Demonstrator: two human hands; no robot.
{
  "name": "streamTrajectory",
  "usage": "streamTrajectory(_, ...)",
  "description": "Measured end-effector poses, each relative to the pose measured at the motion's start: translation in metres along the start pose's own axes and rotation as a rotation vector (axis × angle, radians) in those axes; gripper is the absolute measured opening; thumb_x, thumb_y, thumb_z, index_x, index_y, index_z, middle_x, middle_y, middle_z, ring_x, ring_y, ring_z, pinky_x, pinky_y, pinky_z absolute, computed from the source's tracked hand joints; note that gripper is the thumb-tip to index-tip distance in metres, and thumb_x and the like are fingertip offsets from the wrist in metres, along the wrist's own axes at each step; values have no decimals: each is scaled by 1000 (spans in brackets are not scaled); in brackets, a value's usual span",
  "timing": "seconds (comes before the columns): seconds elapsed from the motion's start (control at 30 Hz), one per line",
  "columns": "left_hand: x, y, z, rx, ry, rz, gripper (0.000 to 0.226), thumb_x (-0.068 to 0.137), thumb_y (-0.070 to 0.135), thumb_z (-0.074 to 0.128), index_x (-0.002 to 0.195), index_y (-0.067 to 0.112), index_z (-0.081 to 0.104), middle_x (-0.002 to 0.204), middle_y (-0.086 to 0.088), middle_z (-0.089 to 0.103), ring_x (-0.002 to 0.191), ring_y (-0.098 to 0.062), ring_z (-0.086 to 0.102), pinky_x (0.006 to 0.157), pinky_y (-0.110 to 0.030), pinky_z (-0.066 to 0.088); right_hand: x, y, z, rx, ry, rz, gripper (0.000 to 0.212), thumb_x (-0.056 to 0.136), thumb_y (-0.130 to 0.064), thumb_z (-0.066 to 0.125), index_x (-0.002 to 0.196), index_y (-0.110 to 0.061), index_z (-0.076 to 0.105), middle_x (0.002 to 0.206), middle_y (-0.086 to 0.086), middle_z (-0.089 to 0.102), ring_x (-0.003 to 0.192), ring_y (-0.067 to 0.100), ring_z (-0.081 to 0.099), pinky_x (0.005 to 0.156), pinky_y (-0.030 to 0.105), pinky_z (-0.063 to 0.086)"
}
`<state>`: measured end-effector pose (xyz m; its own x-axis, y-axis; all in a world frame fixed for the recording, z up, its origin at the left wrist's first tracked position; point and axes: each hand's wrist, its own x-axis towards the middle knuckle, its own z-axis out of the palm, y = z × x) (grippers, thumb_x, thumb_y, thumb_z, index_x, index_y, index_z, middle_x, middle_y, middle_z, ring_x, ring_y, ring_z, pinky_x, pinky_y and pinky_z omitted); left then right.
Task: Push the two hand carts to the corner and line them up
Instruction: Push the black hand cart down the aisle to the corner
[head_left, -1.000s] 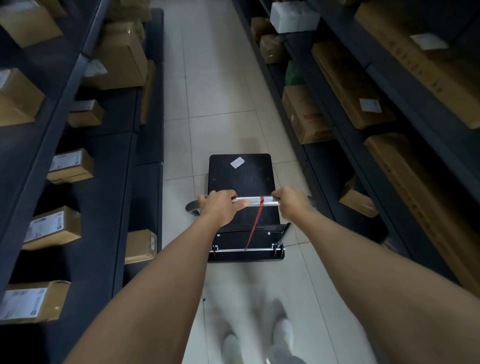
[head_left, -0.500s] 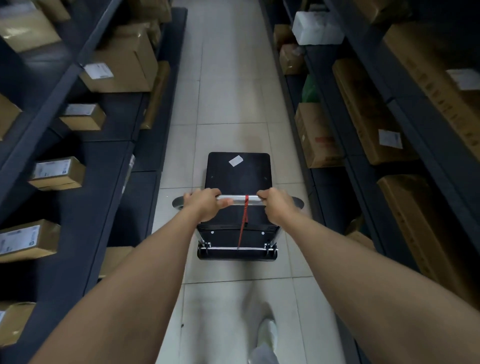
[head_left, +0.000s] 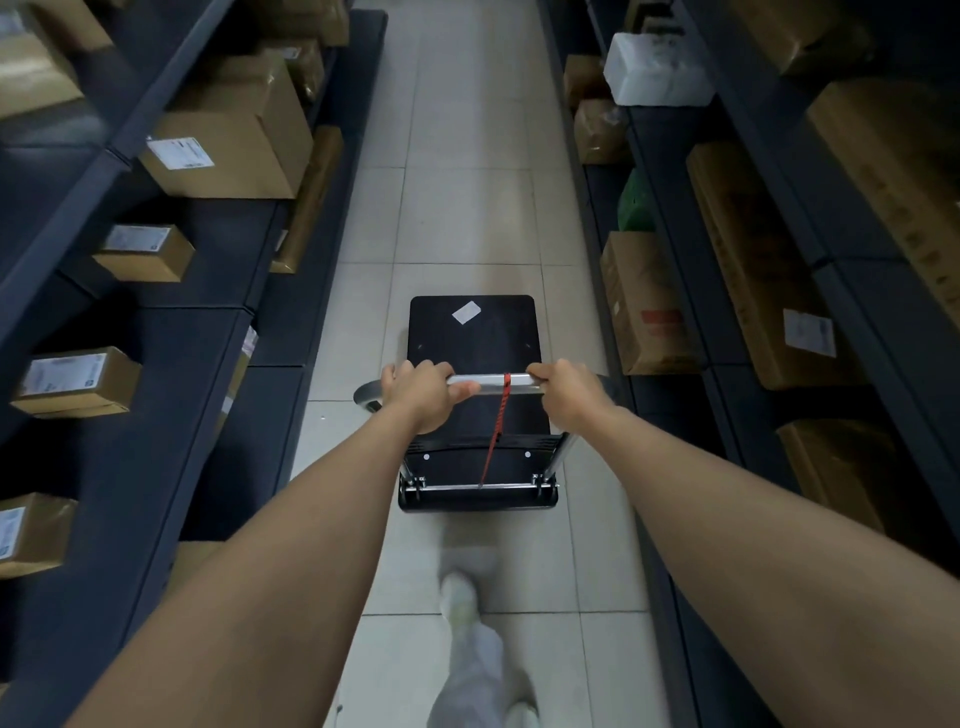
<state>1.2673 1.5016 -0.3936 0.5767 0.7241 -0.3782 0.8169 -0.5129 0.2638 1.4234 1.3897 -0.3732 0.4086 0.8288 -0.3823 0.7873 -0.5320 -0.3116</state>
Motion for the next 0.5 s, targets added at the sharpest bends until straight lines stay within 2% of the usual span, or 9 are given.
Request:
streamTrajectory(0.07,19,-3,-6,24,10,5,47,95,59,30,105,22,56,101,-1,54,106,-25,47,103,-42,27,18,-1,-5,64,5,2,28,94,2,37,101,-14,59,87,10,57,81,29,53,66,38,47)
streamTrajectory(0.17,50,-9,-22,45,13,14,47,95,59,29,109,22,55,108,-3,55,106,-24,46,99,-40,29,50,-9,-14,166,27,-26,23,100,-24,43,105,-13,63,82,6,59,80,25,55,66,38,44)
streamTrajectory(0.23,70,-12,-32,46,-8,10,47,95,59,29,109,21,54,110,-3,54,107,-25,45,96,-39,29,73,-15,-20,114,42,-16,25,99,-34,45,102,-16,61,81,1,56,84,24,53,70,35,39)
streamTrajectory(0.37,110,-16,-52,75,-29,2,48,95,60,28,111,21,52,114,-4,54,109,-26,44,95,-39,29,120,-26,-27,-64,103,26,19,100,-34,44,103,-19,56,87,-1,51,87,23,45,74,32,32)
streamTrajectory(0.5,146,-17,-69,94,-40,-1,50,95,60,27,113,21,52,116,-5,54,111,-26,44,95,-39,29,161,-30,-42,-99,55,50,17,99,-30,46,103,-15,54,87,1,52,89,24,48,77,35,39)
